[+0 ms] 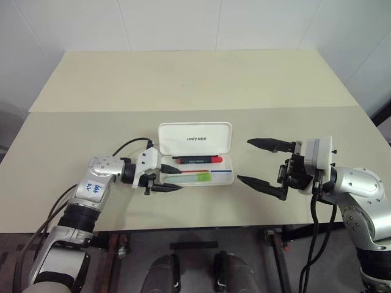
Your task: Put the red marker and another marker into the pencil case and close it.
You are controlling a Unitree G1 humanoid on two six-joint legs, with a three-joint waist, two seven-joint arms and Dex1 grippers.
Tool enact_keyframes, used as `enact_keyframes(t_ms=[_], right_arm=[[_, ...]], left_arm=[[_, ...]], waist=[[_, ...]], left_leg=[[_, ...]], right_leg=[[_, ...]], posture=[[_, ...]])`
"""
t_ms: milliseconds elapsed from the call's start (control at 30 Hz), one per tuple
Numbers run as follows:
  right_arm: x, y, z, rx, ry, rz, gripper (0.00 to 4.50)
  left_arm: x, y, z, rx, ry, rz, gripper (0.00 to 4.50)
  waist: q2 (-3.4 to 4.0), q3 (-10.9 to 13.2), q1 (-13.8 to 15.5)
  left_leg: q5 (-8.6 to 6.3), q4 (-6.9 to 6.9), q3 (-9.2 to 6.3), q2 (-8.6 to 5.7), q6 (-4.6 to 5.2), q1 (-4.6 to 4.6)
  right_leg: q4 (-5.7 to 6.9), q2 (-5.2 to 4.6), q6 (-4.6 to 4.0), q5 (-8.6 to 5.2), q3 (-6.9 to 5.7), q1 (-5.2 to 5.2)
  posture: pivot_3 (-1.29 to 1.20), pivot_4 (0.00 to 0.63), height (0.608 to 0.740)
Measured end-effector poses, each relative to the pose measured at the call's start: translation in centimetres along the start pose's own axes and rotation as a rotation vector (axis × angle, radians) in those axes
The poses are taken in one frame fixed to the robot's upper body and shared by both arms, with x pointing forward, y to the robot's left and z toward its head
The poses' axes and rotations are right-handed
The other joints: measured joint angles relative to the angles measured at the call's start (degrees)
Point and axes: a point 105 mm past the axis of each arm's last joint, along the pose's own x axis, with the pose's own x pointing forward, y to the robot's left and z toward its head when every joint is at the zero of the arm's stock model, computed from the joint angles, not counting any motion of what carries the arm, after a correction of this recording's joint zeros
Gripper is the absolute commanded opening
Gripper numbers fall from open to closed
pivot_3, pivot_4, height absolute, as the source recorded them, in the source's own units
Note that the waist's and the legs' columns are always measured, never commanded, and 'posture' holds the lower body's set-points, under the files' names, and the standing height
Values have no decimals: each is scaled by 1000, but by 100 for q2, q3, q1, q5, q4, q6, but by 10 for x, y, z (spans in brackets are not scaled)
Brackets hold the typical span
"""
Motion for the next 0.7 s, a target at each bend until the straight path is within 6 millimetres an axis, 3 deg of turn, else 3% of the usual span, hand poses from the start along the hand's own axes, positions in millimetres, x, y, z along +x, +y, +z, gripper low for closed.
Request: enact_keyframes(t_ms=[133,500,700], right_arm=[[1,0,1,-11,-10,-6,4500],[3,0,0,-12,-13,-6,4500],[3,-2,-1,-16,-12,0,4500]], left_arm=[[6,2,4,-9,-15,5,4473],[9,-5,24,-8,-98,-49,4473],[0,-17,12,-34,-81,-50,4473]], waist=[[0,0,9],[0,0,-5],[0,0,-13]], left_leg=[[1,5,-1,-1,4,0],[-1,6,0,-1,7,0],[-1,5,0,1,6,2]], right_leg=[[-1,0,5,3,0,5],[-4,0,6,4,2,6],[-3,1,6,4,5,6]], posture=[[0,150,740],[0,150,740],[0,150,740]])
